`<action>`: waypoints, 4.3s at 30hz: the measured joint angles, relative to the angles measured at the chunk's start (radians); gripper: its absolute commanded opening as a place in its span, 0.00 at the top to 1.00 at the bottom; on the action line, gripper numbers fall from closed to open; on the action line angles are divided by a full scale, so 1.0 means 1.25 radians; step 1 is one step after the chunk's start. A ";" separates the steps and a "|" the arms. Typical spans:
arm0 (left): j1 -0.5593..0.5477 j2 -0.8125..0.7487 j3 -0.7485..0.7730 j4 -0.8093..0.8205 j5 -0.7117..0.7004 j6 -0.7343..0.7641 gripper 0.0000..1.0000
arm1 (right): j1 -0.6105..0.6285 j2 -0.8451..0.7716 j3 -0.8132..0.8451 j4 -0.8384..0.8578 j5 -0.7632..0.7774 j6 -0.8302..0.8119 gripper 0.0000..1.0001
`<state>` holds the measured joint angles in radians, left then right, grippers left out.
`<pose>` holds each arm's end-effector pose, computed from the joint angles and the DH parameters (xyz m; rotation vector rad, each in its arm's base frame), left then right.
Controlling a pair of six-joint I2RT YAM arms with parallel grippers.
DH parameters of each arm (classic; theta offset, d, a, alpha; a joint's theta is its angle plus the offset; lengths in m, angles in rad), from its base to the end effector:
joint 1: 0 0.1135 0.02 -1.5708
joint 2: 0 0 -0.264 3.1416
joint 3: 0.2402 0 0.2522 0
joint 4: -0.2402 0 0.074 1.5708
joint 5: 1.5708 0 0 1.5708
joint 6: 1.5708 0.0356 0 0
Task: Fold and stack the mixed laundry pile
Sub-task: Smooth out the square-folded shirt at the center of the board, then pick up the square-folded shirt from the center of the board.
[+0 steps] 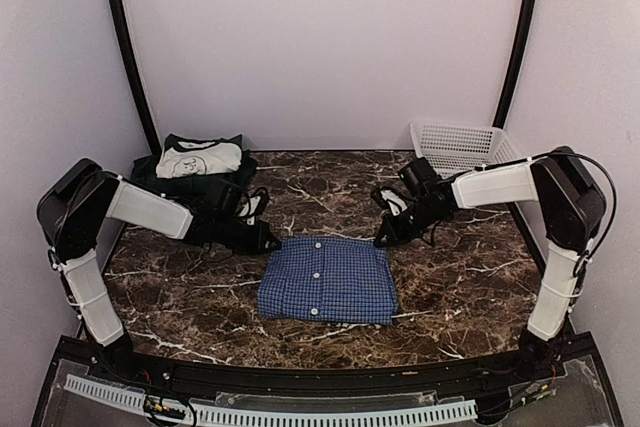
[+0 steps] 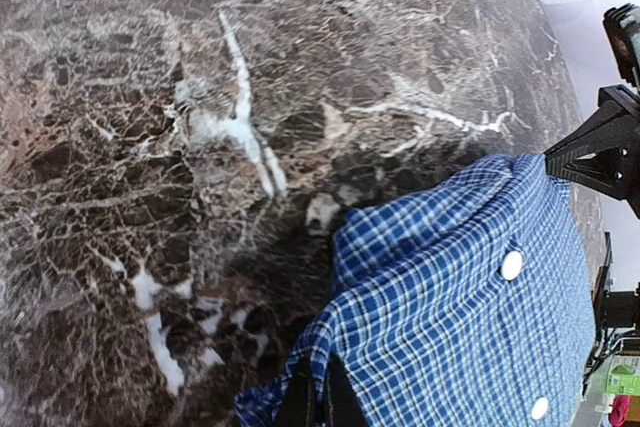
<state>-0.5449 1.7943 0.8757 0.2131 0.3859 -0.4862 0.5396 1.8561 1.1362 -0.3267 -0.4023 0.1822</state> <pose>0.2978 -0.1962 0.1433 0.2867 2.3911 -0.9538 0.3115 0.2028 0.1580 -0.6229 2.6208 0.7679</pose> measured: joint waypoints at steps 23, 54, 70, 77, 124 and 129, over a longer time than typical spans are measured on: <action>0.010 -0.378 0.094 -0.142 -0.057 -0.009 0.01 | -0.003 -0.403 0.037 -0.027 -0.045 0.106 0.01; -0.235 -0.010 -0.227 0.413 0.236 -0.410 0.01 | 0.177 -0.055 -0.403 0.692 -0.373 0.602 0.01; -0.174 -0.188 -0.186 0.245 0.211 -0.331 0.01 | 0.111 -0.261 -0.350 0.495 -0.341 0.514 0.01; -0.146 -0.092 0.037 0.192 0.230 -0.268 0.01 | 0.040 -0.154 -0.199 0.498 -0.362 0.476 0.01; -0.610 0.164 0.358 -0.191 -0.377 0.723 0.59 | -0.120 -0.487 -0.501 0.201 -0.294 0.449 0.07; -0.617 0.219 0.416 -0.197 -0.378 0.764 0.65 | -0.141 -0.488 -0.522 0.224 -0.309 0.467 0.07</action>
<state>-1.3167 2.0686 1.3960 -0.0326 -0.0868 0.4683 0.3630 1.2465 0.4835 -0.0471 -0.7879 0.7654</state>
